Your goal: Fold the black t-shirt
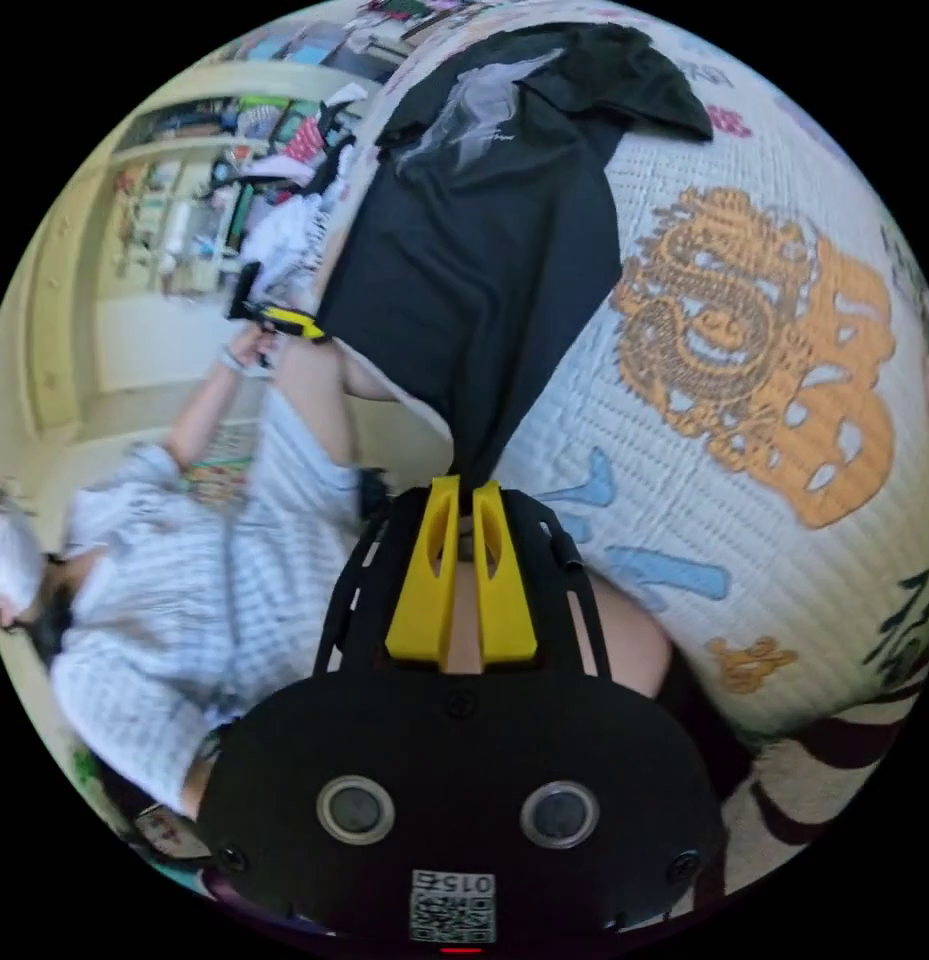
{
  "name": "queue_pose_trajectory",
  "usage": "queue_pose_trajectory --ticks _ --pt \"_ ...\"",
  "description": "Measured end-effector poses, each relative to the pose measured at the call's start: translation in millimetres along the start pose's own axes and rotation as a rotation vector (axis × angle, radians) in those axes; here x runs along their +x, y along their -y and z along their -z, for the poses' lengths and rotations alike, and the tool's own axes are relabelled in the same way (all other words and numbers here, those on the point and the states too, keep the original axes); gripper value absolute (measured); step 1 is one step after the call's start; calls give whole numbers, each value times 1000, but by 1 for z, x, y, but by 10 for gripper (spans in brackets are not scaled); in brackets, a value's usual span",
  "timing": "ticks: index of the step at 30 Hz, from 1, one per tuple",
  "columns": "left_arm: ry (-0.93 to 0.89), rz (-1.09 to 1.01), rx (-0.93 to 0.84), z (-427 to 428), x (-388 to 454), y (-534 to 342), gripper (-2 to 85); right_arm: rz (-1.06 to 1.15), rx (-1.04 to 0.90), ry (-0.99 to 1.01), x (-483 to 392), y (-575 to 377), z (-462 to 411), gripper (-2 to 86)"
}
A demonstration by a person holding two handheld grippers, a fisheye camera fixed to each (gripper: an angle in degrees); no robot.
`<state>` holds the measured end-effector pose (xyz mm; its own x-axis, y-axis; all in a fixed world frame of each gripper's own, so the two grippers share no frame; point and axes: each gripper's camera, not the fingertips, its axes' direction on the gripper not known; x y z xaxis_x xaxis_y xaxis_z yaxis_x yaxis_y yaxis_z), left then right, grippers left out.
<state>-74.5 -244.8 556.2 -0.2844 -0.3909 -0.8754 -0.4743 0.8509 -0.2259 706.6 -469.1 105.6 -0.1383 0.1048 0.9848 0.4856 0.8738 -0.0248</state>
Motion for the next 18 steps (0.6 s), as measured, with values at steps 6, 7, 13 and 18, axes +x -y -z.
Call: queue_pose_trajectory --ticks 6,7,13,18 --pt "-111 39 111 7 7 19 6 -143 42 133 12 -18 16 14" --pt "-79 69 89 0 3 29 7 -152 35 115 14 -16 13 16" --pt "113 198 -80 -43 0 81 34 -243 -152 -27 30 -2 -28 43" --pt "333 193 3 -17 37 121 53 -118 70 -174 -13 -1 24 63"
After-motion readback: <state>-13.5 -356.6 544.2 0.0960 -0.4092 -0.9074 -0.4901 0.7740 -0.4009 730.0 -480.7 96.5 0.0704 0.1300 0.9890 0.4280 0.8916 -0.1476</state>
